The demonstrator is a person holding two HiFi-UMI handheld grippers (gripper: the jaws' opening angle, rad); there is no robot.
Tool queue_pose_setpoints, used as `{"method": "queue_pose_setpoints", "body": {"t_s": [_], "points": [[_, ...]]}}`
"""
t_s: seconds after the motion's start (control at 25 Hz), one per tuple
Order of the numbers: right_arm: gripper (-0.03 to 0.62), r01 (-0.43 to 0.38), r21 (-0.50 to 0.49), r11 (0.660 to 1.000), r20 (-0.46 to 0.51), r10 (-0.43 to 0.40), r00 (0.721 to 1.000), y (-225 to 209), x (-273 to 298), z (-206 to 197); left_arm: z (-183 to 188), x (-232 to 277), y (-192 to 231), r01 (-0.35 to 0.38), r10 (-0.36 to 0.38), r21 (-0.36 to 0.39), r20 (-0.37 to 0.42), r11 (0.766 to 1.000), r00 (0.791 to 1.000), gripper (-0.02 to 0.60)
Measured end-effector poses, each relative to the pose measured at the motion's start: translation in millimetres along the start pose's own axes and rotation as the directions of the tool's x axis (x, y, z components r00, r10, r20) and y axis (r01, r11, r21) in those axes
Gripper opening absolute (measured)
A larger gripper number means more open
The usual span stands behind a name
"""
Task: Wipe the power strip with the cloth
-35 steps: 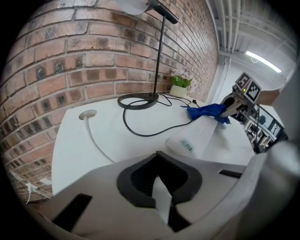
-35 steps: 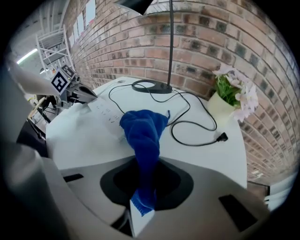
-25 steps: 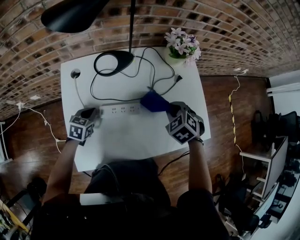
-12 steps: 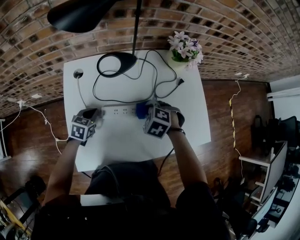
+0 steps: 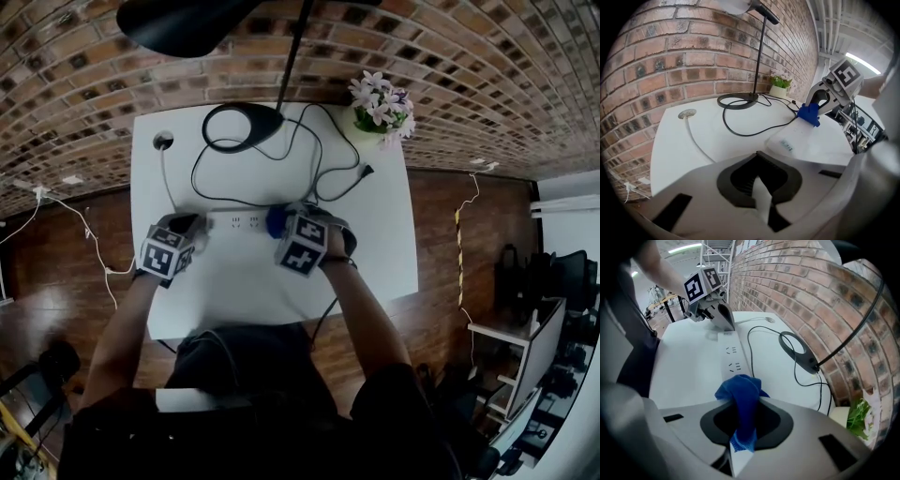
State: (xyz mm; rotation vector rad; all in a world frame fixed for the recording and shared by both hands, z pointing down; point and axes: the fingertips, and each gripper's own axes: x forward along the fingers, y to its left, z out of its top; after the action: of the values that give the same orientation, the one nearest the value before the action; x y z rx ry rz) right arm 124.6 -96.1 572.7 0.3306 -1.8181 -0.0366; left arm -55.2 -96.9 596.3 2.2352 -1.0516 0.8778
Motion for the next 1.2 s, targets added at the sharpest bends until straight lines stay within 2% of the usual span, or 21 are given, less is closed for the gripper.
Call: {"method": "queue_pose_setpoints", "body": {"t_s": [0.16, 0.36, 0.52, 0.64, 0.96, 1.2], "points": [[0.055, 0.029, 0.003, 1.0, -0.019, -0.029, 0.999, -3, 5, 9, 0, 0, 0, 0.003, -0.003, 0.025, -0.004, 1.0, 1.0, 0.009], [0.055, 0.02, -0.072, 0.997, -0.071, -0.025, 0.997, -1, 6, 14, 0, 0, -1, -0.003, 0.002, 0.028, 0.002, 1.0, 1.0, 0.009], [0.055, 0.059, -0.114, 0.992, -0.113, -0.072, 0.991, 2, 8, 20, 1, 0, -1, -0.007, 0.007, 0.037, 0.01, 0.999, 1.0, 0.009], [0.054, 0.095, -0.123, 0.988, -0.085, -0.106, 0.991, 4, 15, 39, 0, -1, -1, -0.011, 0.01, 0.042, 0.014, 0.999, 1.0, 0.008], [0.051, 0.115, -0.203, 0.972, -0.074, -0.132, 0.988, 10, 24, 75, 0, -1, -1, -0.013, 0.012, 0.053, 0.019, 0.998, 1.0, 0.008], [0.051, 0.137, -0.197, 0.971, -0.024, -0.144, 0.989, 20, 28, 98, 0, -1, -2, -0.005, 0.004, 0.069, 0.018, 0.998, 1.0, 0.008]]}}
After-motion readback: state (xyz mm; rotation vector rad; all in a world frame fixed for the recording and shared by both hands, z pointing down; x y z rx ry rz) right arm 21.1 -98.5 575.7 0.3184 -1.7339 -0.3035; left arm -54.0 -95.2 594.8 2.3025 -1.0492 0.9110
